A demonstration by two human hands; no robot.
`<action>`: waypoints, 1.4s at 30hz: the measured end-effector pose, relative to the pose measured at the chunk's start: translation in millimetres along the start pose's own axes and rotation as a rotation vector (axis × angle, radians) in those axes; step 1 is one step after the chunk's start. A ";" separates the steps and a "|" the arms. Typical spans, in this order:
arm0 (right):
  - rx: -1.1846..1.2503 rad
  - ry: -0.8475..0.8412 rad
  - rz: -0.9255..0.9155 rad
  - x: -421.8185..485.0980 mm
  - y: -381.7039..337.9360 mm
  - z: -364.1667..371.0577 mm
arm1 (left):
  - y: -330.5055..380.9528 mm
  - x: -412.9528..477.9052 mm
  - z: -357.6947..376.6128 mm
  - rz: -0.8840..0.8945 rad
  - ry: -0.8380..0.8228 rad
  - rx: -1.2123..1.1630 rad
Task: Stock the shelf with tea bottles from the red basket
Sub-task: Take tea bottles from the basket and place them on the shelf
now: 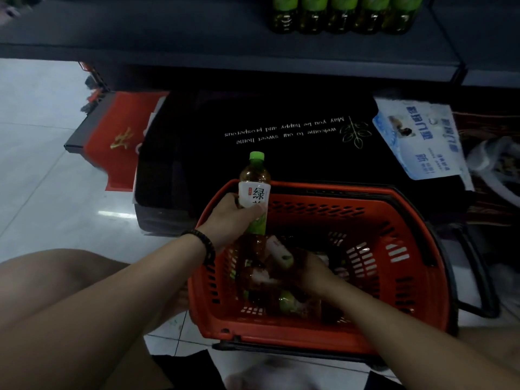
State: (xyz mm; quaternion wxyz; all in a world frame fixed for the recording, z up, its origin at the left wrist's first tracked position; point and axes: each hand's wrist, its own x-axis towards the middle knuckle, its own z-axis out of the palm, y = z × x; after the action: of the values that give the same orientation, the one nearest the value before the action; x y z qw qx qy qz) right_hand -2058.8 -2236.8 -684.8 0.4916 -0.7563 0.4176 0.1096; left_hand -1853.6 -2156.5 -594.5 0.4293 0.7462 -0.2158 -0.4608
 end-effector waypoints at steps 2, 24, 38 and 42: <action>0.242 0.103 0.024 -8.9 -0.6 -8.2 | 4.1 -4.5 1.5 0.005 0.012 -0.050; 0.879 0.267 -0.355 -86.1 -110.6 -180.1 | 132.1 -24.8 53.7 0.302 -0.045 -0.373; 1.044 0.178 -0.351 -77.1 -112.3 -195.8 | 138.4 -31.7 58.9 0.311 -0.014 -0.394; 0.993 0.146 -0.399 -74.5 -108.5 -198.4 | 140.1 -34.6 54.4 0.328 -0.023 -0.397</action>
State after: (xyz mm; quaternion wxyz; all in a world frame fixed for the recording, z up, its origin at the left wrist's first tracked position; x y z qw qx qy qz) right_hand -2073.8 -2345.3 -473.4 0.7709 -0.5031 0.3007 -0.2494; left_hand -1907.5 -2231.1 -470.7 0.6338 0.5972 -0.2439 -0.4268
